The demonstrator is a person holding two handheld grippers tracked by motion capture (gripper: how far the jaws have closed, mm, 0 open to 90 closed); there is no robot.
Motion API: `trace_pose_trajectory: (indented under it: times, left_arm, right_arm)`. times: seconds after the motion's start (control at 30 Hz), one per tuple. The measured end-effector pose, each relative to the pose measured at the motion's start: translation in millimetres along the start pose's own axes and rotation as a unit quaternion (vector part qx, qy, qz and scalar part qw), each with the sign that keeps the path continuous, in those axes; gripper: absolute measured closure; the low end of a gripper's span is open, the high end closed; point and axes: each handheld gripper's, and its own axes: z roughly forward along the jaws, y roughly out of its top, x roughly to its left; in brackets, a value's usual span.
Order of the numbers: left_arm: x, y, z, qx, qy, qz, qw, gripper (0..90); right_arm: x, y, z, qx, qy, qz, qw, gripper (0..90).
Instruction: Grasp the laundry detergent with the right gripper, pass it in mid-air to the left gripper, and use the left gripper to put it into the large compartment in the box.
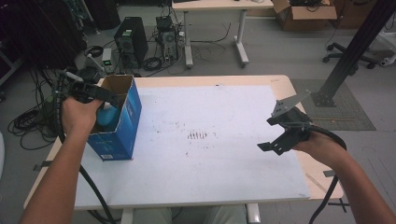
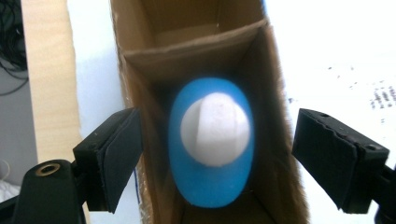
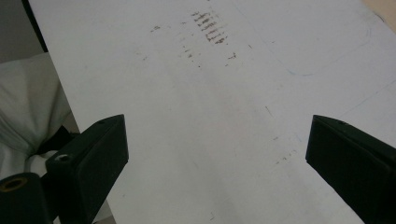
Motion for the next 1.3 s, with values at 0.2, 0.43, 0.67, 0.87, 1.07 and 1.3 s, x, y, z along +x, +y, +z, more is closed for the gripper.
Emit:
trace_pose_trajectory:
  times: [0.2, 0.43, 0.67, 0.87, 1.07, 1.3]
  left_arm:
    - [-6.8, 5.2, -25.3, -0.013, -0.001, 0.022, 0.9997, 16.3]
    - [-25.1, 10.2, -56.3, -0.031, -0.007, 0.061, 0.9976, 16.2]
    - [-51.2, 11.7, -78.8, -0.042, -0.03, 0.108, 0.9928, 11.8]
    - [-68.8, 11.4, -86.0, -0.035, -0.047, 0.14, 0.9884, 9.4]
    - [-93.8, 10.6, -94.1, -0.038, -0.06, 0.181, 0.9808, 8.1]
    - [-123.3, 11.8, -96.1, -0.032, -0.079, 0.228, 0.9699, 7.6]
  right_arm:
    - [2.6, 2.3, -2.6, -0.001, -0.002, -0.003, 1.0, 5.3]
    - [5.4, 3.7, -7.1, -0.005, -0.005, -0.004, 1.0, 5.3]
    - [7.4, 2.8, -11.9, -0.009, -0.008, -0.004, 0.9999, 5.3]
    - [7.9, 0.8, -14.8, -0.008, -0.011, -0.002, 0.9999, 5.3]
    - [7.6, 0.0, -15.6, -0.007, -0.012, 0.0, 0.9999, 5.3]
    - [7.2, 0.5, -15.4, -0.007, -0.012, 0.002, 0.9999, 5.3]
